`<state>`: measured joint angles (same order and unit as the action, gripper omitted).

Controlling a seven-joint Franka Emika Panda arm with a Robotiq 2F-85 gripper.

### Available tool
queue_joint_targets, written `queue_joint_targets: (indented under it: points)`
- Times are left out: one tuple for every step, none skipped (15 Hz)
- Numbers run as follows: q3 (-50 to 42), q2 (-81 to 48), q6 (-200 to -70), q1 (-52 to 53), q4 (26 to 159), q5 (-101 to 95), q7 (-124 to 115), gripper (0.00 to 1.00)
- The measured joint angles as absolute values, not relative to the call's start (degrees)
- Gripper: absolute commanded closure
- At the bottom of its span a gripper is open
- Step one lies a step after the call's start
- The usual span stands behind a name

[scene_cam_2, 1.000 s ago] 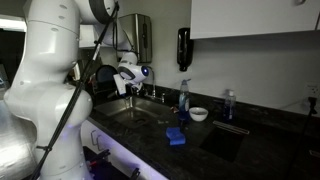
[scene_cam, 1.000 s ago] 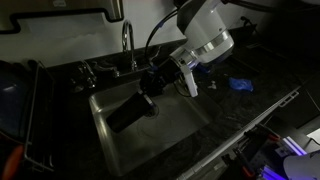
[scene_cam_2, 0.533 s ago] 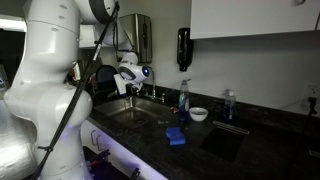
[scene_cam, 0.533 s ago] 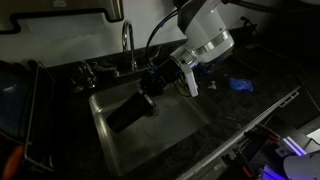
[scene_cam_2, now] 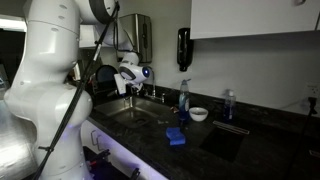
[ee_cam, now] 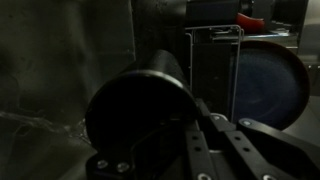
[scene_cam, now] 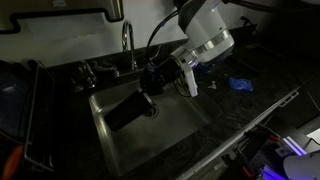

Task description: Pick up the cup from the counter, spill the water in the cup into the sink and put the cup in the sink

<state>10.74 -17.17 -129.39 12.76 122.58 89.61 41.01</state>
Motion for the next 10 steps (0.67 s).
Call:
queue_joint_targets:
  points:
    - [10.6, -17.2, -129.0, 12.7, 122.6, 90.5, 41.1, 0.98]
    - [10.5, -17.2, -128.6, 12.6, 122.6, 91.3, 41.3, 0.98]
    - [10.3, -17.2, -128.0, 12.5, 122.6, 92.1, 41.5, 0.98]
    - [10.2, -17.3, -127.4, 12.4, 122.6, 93.1, 41.7, 0.98]
    - [10.0, -17.3, -126.8, 12.3, 122.6, 94.1, 42.0, 0.98]
    - [9.8, -17.4, -126.1, 12.2, 122.6, 95.0, 42.4, 0.98]
    - [9.6, -17.4, -125.4, 12.1, 122.6, 96.0, 42.7, 0.98]
    - [9.5, -17.5, -124.7, 12.1, 122.6, 96.9, 43.0, 0.98]
    - [9.3, -17.7, -124.1, 12.0, 122.6, 97.8, 43.4, 0.98]
    - [9.2, -17.9, -123.5, 12.0, 122.6, 98.6, 43.7, 0.98]
